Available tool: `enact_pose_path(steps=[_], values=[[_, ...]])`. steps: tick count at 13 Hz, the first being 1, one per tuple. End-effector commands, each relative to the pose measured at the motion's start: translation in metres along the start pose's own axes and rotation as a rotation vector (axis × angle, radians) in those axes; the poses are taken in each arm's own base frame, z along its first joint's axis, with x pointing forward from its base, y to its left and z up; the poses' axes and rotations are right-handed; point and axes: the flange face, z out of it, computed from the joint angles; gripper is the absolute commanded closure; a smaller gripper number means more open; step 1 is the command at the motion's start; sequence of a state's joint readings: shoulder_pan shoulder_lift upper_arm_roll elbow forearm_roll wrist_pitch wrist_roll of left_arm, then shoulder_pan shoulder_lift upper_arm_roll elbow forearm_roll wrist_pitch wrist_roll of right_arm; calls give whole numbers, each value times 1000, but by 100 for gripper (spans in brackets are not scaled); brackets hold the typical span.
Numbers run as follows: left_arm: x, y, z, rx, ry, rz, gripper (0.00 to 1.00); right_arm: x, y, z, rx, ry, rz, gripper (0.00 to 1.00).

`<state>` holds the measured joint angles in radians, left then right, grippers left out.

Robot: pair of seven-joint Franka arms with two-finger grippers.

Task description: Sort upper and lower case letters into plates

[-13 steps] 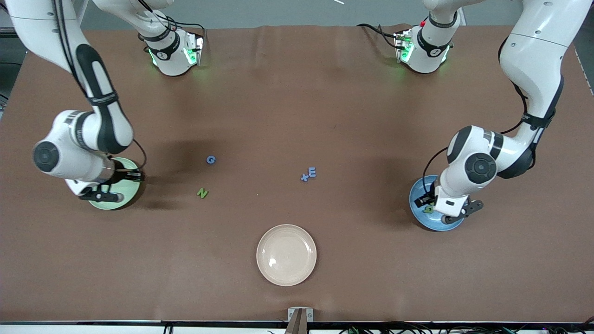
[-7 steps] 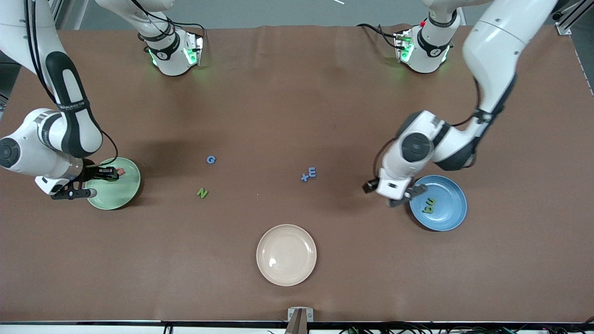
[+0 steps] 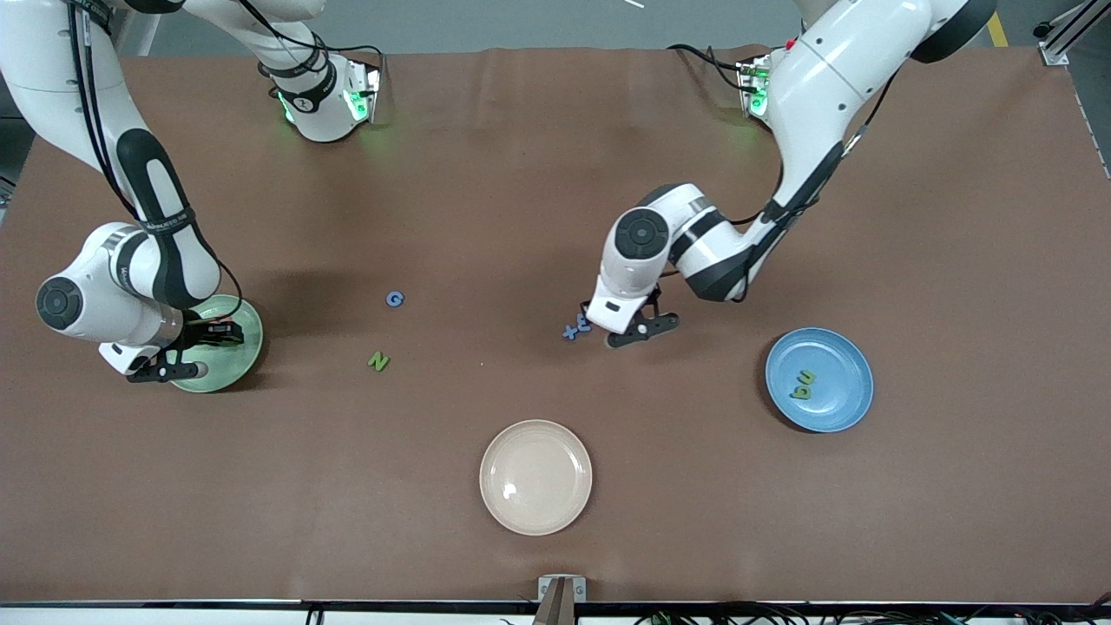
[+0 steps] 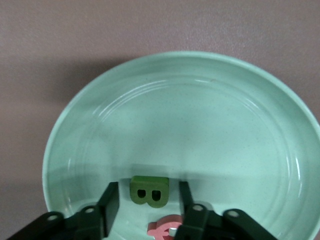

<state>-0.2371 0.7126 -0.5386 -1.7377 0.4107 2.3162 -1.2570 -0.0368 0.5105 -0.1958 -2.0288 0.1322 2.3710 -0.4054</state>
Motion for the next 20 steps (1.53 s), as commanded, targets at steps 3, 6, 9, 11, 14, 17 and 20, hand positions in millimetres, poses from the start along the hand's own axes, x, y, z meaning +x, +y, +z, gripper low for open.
enact_pose_path(steps=[3,6,9,11,14,17,20], values=[[-34,36,21,19,29,86,37,10,-58,-46,21,8,73,0],[-35,36,22,21,30,100,43,21,-114,-47,7,7,223,0],[-33,36,26,30,47,123,45,26,-169,-44,7,8,425,0],[-28,40,33,21,64,135,45,29,-205,-43,108,0,552,0],[-23,43,38,9,59,127,45,37,-237,-32,138,33,657,0],[-21,46,39,3,58,124,47,42,-263,-13,121,55,704,0],[-18,46,42,3,59,122,76,48,-286,4,99,66,746,1]])
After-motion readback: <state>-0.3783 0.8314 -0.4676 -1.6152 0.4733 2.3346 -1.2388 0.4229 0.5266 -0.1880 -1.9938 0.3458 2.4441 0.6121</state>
